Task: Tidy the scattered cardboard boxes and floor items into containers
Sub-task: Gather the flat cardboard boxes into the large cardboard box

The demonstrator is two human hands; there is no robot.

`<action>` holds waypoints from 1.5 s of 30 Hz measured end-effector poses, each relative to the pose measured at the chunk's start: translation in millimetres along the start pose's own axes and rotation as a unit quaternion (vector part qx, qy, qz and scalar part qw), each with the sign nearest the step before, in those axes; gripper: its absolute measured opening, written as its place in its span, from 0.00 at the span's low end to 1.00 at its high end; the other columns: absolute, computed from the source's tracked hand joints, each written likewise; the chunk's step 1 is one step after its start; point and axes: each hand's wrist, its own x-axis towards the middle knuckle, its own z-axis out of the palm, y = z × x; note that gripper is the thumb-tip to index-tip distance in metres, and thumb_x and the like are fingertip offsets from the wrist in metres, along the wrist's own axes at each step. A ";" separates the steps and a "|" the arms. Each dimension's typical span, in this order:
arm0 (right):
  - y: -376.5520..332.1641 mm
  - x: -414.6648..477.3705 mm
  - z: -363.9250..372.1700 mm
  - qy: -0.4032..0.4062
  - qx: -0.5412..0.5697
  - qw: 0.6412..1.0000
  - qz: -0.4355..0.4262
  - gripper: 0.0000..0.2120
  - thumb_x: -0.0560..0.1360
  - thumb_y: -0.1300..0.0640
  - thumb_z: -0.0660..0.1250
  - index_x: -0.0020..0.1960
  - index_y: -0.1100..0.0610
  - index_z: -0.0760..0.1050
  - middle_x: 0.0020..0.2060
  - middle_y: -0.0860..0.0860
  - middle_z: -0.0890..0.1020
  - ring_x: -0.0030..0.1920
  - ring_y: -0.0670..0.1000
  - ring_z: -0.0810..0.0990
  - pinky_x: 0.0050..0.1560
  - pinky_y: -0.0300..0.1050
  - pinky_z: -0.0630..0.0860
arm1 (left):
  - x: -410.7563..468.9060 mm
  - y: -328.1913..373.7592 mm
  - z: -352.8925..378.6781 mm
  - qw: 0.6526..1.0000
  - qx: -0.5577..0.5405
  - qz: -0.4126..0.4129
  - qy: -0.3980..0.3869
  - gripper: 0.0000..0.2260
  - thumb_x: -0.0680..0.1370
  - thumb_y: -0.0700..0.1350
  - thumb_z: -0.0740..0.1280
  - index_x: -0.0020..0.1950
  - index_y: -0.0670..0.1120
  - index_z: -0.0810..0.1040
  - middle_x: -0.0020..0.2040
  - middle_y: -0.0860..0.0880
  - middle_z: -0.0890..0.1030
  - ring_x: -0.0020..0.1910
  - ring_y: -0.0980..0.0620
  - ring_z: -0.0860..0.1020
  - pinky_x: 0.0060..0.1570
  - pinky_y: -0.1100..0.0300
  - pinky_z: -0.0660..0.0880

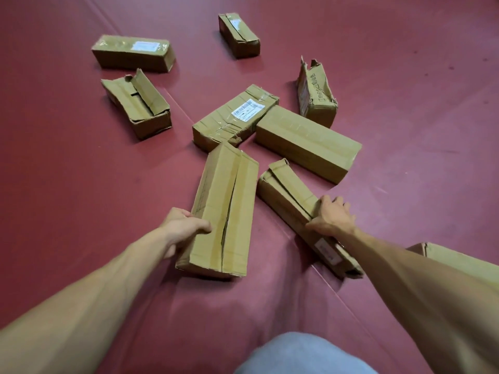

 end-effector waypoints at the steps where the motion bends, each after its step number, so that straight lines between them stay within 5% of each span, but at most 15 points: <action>1: -7.1 -5.6 -1.2 -0.020 0.020 1.000 -0.012 0.35 0.61 0.45 0.75 0.62 0.55 0.65 0.58 0.58 0.70 0.62 0.59 0.69 0.59 0.57 0.72 | -5.4 -1.1 -8.8 1.000 -0.009 -0.003 0.007 0.14 0.68 0.39 0.74 0.46 0.45 0.71 0.26 0.50 0.72 0.22 0.55 0.65 0.20 0.69 0.60; 5: -53.4 -35.0 -8.7 -0.082 0.088 0.990 -0.079 0.30 0.64 0.44 0.75 0.57 0.56 0.66 0.50 0.53 0.76 0.48 0.54 0.76 0.44 0.44 0.75 | -26.4 -11.7 -62.8 0.999 -0.028 -0.012 0.011 0.10 0.67 0.39 0.74 0.45 0.41 0.77 0.16 0.53 0.69 0.15 0.56 0.64 0.21 0.70 0.60; 10: -150.3 -93.8 -31.1 -0.092 0.132 0.970 -0.184 0.21 0.65 0.41 0.75 0.49 0.55 0.77 0.43 0.50 0.81 0.36 0.43 0.77 0.29 0.36 0.69 | -71.2 -25.5 -152.4 0.992 -0.110 0.049 0.048 0.15 0.65 0.41 0.78 0.46 0.46 0.77 0.32 0.51 0.81 0.24 0.58 0.77 0.22 0.67 0.69; 14: -235.1 -170.8 -59.4 -0.106 0.208 0.942 -0.240 0.18 0.67 0.41 0.73 0.49 0.53 0.79 0.43 0.48 0.84 0.41 0.47 0.83 0.44 0.45 0.82 | -121.4 -47.1 -236.6 0.974 -0.181 0.090 0.101 0.16 0.65 0.43 0.79 0.46 0.48 0.75 0.43 0.51 0.81 0.38 0.55 0.77 0.30 0.62 0.69; 19: -334.9 -303.4 -97.3 -0.168 0.294 0.897 -0.284 0.14 0.69 0.43 0.73 0.45 0.51 0.77 0.43 0.47 0.85 0.42 0.47 0.84 0.39 0.39 0.76 | -208.5 -71.5 -357.1 0.944 -0.274 0.074 0.166 0.26 0.63 0.43 0.79 0.59 0.44 0.76 0.49 0.48 0.84 0.44 0.51 0.82 0.36 0.62 0.74; 26: -464.8 -518.5 -138.3 -0.206 0.340 0.874 -0.279 0.24 0.69 0.46 0.74 0.59 0.51 0.68 0.43 0.40 0.77 0.40 0.38 0.77 0.36 0.35 0.71 | -387.1 -122.5 -539.7 0.902 -0.351 0.013 0.249 0.18 0.65 0.39 0.77 0.52 0.47 0.76 0.45 0.50 0.83 0.37 0.57 0.82 0.31 0.63 0.76; 29: -517.5 -600.3 -156.6 -0.235 0.301 0.878 -0.288 0.29 0.68 0.44 0.74 0.63 0.53 0.69 0.46 0.43 0.78 0.42 0.42 0.79 0.40 0.41 0.74 | -464.8 -150.6 -609.4 0.893 -0.351 -0.024 0.281 0.20 0.65 0.43 0.79 0.51 0.49 0.74 0.47 0.51 0.81 0.45 0.55 0.79 0.47 0.56 0.76; 32: -563.4 -665.2 -164.7 -0.271 0.236 0.881 -0.308 0.34 0.66 0.41 0.74 0.67 0.53 0.68 0.50 0.46 0.79 0.48 0.49 0.81 0.51 0.48 0.78 | -521.9 -179.3 -659.9 0.881 -0.354 -0.059 0.308 0.18 0.67 0.47 0.78 0.51 0.48 0.74 0.46 0.53 0.80 0.43 0.58 0.78 0.41 0.60 0.73; 35: -606.1 -701.7 -162.2 -0.280 0.190 0.879 -0.337 0.38 0.65 0.39 0.74 0.69 0.53 0.67 0.58 0.49 0.78 0.55 0.52 0.79 0.59 0.51 0.75 | -541.0 -208.7 -694.4 0.861 -0.363 -0.098 0.342 0.14 0.66 0.46 0.78 0.48 0.47 0.78 0.47 0.49 0.84 0.42 0.54 0.81 0.43 0.58 0.77; 45: -729.9 -701.0 -115.7 -0.312 0.113 0.869 -0.367 0.40 0.66 0.39 0.73 0.71 0.54 0.64 0.64 0.50 0.75 0.59 0.52 0.77 0.63 0.51 0.73 | -472.1 -250.6 -743.6 0.820 -0.416 -0.157 0.360 0.15 0.64 0.40 0.78 0.49 0.46 0.81 0.46 0.49 0.84 0.42 0.53 0.80 0.41 0.60 0.75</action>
